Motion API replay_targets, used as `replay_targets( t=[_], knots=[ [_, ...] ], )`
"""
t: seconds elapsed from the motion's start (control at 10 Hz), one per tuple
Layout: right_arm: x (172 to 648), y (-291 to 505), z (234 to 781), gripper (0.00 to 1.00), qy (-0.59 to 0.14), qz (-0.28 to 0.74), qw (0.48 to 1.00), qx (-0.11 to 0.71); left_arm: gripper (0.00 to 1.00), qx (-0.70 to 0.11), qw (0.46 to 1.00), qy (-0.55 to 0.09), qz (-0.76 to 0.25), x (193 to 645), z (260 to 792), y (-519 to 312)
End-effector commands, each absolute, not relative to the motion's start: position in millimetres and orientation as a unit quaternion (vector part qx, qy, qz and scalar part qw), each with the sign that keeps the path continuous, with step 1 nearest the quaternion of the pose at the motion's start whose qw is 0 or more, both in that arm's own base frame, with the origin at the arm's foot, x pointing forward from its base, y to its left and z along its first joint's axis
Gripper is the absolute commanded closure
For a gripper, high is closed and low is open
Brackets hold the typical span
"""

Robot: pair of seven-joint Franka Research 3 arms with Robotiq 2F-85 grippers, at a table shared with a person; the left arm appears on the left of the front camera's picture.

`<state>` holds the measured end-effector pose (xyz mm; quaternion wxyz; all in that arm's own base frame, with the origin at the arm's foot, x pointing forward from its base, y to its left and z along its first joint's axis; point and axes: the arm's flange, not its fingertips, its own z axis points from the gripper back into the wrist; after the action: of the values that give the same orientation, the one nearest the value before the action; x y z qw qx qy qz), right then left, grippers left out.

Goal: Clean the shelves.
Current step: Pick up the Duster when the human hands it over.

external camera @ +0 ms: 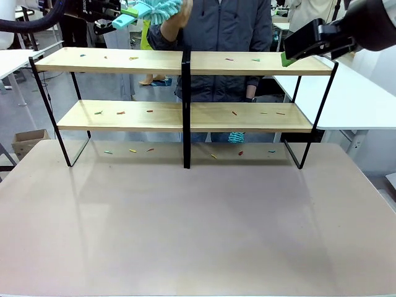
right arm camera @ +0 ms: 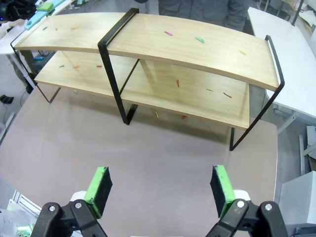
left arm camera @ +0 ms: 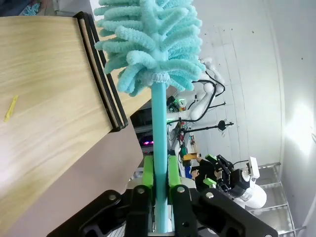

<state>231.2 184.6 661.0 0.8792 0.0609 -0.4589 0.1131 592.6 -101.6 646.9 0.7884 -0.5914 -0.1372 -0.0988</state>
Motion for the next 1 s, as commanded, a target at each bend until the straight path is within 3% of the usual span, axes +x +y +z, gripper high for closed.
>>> replay_targets(
  t=[0.0,0.2,0.4,0.8,0.9],
  knots=[
    [231.2,184.1,660.7,0.0,-0.458,0.112,0.879,0.064,1.0,-0.584,0.79,-0.13,-0.137,556.1,663.6,-81.2],
    [231.2,184.1,660.7,0.0,-0.458,0.112,0.879,0.064,1.0,-0.492,0.834,-0.131,-0.213,487.2,695.5,-22.5],
    [231.2,184.1,660.7,0.0,-0.458,0.112,0.879,0.064,1.0,-0.45,0.85,-0.19,-0.197,414.9,716.0,55.5],
    [231.2,184.1,660.7,0.0,-0.458,0.112,0.879,0.064,1.0,-0.416,0.858,-0.301,-0.006,305.0,699.8,190.4],
    [231.2,184.1,660.7,0.0,-0.458,0.112,0.879,0.064,1.0,-0.407,0.849,-0.326,0.083,281.8,685.5,214.7]
  ],
)
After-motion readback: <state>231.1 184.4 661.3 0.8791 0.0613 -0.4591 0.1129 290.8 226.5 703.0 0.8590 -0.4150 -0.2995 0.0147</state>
